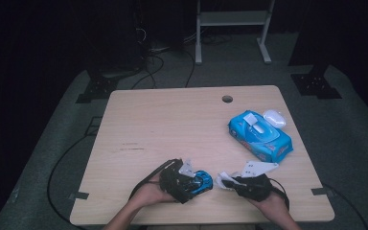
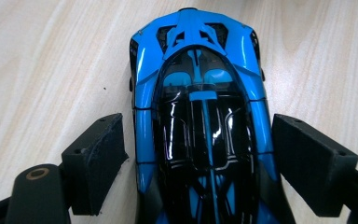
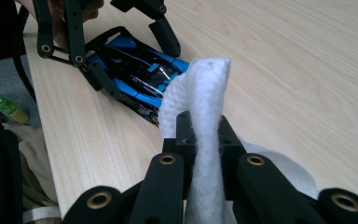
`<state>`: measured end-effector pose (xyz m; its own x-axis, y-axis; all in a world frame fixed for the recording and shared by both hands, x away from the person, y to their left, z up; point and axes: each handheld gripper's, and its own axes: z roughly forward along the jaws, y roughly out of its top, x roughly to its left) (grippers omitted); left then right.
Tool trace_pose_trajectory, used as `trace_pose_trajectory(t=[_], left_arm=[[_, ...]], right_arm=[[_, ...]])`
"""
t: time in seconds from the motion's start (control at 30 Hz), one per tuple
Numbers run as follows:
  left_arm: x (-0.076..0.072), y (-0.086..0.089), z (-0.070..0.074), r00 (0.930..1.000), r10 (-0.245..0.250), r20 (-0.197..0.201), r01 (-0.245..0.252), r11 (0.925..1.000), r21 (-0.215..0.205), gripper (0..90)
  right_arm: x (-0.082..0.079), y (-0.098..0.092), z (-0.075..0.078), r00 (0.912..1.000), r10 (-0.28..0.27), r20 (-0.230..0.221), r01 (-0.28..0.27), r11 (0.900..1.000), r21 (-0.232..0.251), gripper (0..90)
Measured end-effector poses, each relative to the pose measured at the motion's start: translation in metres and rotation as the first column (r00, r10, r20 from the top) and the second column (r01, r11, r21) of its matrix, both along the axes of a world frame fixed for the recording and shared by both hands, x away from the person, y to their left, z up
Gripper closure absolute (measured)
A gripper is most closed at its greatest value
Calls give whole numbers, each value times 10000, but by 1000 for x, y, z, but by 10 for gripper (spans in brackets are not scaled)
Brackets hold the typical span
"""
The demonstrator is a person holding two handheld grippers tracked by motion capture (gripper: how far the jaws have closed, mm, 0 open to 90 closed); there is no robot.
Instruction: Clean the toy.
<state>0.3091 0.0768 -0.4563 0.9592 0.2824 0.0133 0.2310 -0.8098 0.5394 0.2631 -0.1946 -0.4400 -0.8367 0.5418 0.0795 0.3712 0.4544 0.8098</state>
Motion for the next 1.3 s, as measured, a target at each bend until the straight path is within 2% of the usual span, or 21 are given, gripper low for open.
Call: trace_pose_trajectory(t=[0.13, 0.43, 0.57, 0.73, 0.8, 0.87, 1.07, 1.3], left_arm=[[1, -2, -4, 9999, 56, -86, -56, 10000, 31, 180], [1, -7, -7, 9998, 36, 171, -36, 10000, 38, 171], [-1, -8, -6, 9994, -185, 303, 185, 9998, -26, 222], [-1, -9, -5, 9997, -61, 246, 62, 10000, -27, 243], [-3, -9, -5, 9995, 26, 317, -22, 9999, -116, 247], [-2, -8, -4, 9996, 101, 260, -91, 9992, -392, 258], [-3, -7, -3, 9996, 39, 293, -31, 9996, -296, 270], [-3, -5, -2, 9995, 73, 323, -58, 9989, -458, 272]], right_arm=[[-1, -3, -1, 10000, -85, -27, 86, 9999, 97, 834], [0, 1, -1, 10000, -51, 45, 50, 9999, 142, 832], [1, 0, -2, 10000, -63, 47, 63, 9998, 168, 832], [0, 0, -1, 9999, -86, 91, 84, 9998, 200, 832], [0, -1, 0, 9999, -109, 82, 107, 9996, 246, 832], [0, -2, 0, 9999, -123, 110, 120, 9996, 268, 832], [0, -4, 1, 9997, -165, 166, 159, 9992, 375, 832], [0, -4, 2, 9997, -171, 167, 164, 9990, 415, 831]])
